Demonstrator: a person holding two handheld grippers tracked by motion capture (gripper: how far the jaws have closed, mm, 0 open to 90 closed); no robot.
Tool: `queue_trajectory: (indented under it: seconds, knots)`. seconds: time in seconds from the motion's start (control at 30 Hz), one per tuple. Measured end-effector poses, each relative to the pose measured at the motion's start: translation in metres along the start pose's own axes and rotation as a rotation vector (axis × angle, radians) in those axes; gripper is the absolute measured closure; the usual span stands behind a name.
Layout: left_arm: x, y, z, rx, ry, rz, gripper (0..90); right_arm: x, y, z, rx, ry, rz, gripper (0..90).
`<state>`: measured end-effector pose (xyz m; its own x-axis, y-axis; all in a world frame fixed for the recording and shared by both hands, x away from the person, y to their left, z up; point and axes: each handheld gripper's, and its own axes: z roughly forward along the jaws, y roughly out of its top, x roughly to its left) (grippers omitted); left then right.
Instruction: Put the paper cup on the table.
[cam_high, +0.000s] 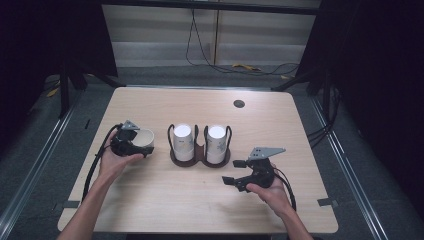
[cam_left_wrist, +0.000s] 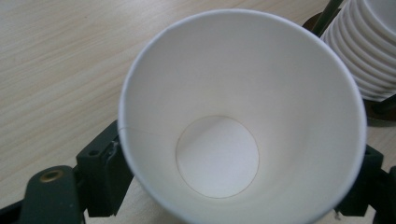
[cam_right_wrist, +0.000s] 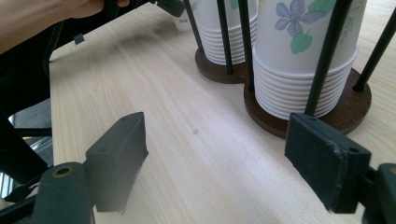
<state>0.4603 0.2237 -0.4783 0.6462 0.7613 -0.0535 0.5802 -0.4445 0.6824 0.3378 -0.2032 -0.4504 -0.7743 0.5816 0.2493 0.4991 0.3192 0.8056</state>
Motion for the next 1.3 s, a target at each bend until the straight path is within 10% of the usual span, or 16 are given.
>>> queue_trajectory:
  seconds: [0.2, 0.4, 0.93, 1.03, 1.3]
  knots:
    - [0.006, -0.01, -0.007, -0.044, -0.036, -0.072, 16.4, 0.0, 0.0, -0.001, -0.001, 0.0, 0.001, 21.0]
    - [0.004, -0.019, -0.012, -0.055, -0.078, -0.05, 16.1, 0.002, 0.001, -0.001, -0.009, -0.001, -0.004, 21.2]
    - [-0.015, -0.054, -0.026, -0.092, 0.027, -0.043, 16.4, 0.001, 0.0, -0.006, -0.016, -0.026, 0.0, 20.8]
    - [-0.017, -0.058, -0.034, -0.11, 0.012, -0.093, 16.4, 0.0, -0.001, -0.006, -0.015, -0.029, 0.004, 20.7]
    - [-0.036, -0.071, -0.055, -0.13, -0.039, -0.074, 16.4, 0.0, -0.002, -0.006, -0.014, -0.047, 0.001, 20.7]
